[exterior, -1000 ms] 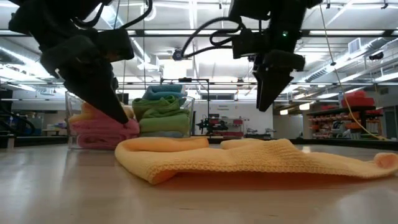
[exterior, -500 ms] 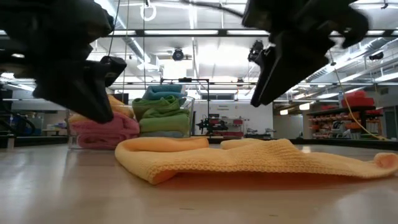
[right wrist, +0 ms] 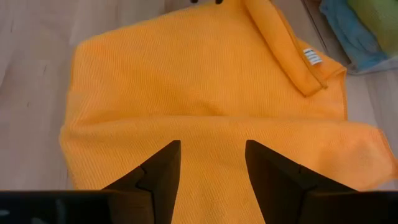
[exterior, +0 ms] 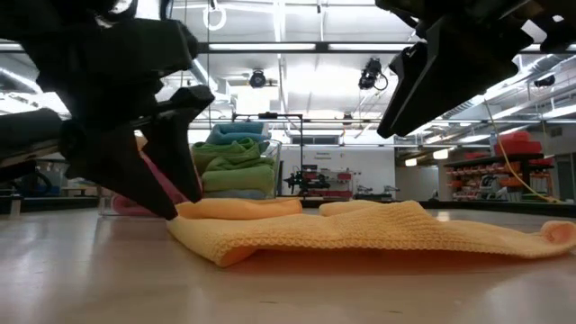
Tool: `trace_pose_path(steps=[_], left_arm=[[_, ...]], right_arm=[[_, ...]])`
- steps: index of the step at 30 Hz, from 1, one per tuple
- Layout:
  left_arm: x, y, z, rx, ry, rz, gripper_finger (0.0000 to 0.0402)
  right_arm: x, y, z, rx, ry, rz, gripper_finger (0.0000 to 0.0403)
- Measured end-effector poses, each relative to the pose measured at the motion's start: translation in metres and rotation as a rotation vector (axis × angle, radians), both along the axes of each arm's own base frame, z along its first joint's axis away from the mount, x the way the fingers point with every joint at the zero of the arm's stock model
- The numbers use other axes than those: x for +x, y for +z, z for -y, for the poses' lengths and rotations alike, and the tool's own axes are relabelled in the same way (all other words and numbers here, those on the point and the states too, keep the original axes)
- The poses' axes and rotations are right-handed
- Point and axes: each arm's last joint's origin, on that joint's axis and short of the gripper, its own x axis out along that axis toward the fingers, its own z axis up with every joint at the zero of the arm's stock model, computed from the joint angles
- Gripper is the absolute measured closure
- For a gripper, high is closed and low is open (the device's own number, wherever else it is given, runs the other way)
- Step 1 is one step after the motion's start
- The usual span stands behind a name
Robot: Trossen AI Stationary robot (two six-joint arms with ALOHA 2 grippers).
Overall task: Fold microfiber towels
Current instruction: Fold the yellow microfiber towel
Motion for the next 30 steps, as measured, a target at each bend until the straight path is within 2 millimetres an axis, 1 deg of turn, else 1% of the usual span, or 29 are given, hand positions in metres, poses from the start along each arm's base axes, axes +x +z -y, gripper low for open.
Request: trace_pose_path(steps=[4,7,17,21,23,26,27,30], left_arm=[[0.008,0.002,0.006,0.070,-0.024,-0.104,0.0252],[0.007,0.000,0.006,0.144,-0.082,-0.168,0.0251],[0.006,-0.006,0.004,0.301,-0.195,-0.202,0.0272],[0.008,-0.007,0.001,0.307,-0.193,-0.211,0.0301],[0.007,-0.007,-0.001,0.305,-0.174,-0.215,0.0328],[0.007,-0.009,-0.001,0.259,-0.134,-0.215,0.0383],[0.007,-0.008,0.000,0.232,-0.122,-0.219,0.0390],[0.009,0.002,0.004,0.150,-0.079,-0.258,0.0390]], right_arm=[[0.000,0.000,0.000,0.011,-0.015,0.003,0.0215],[0.000,0.000,0.000,0.010,-0.022,0.009,0.0215],[0.002,0.002,0.000,0.008,-0.033,0.041,0.0215],[0.003,0.002,-0.001,0.016,-0.032,0.055,0.0215],[0.004,0.003,-0.001,0.019,-0.032,0.061,0.0215],[0.004,0.003,-0.002,0.022,-0.032,0.065,0.0215],[0.004,0.003,-0.002,0.023,-0.032,0.067,0.0215],[0.005,0.004,-0.002,0.030,-0.032,0.079,0.0215]])
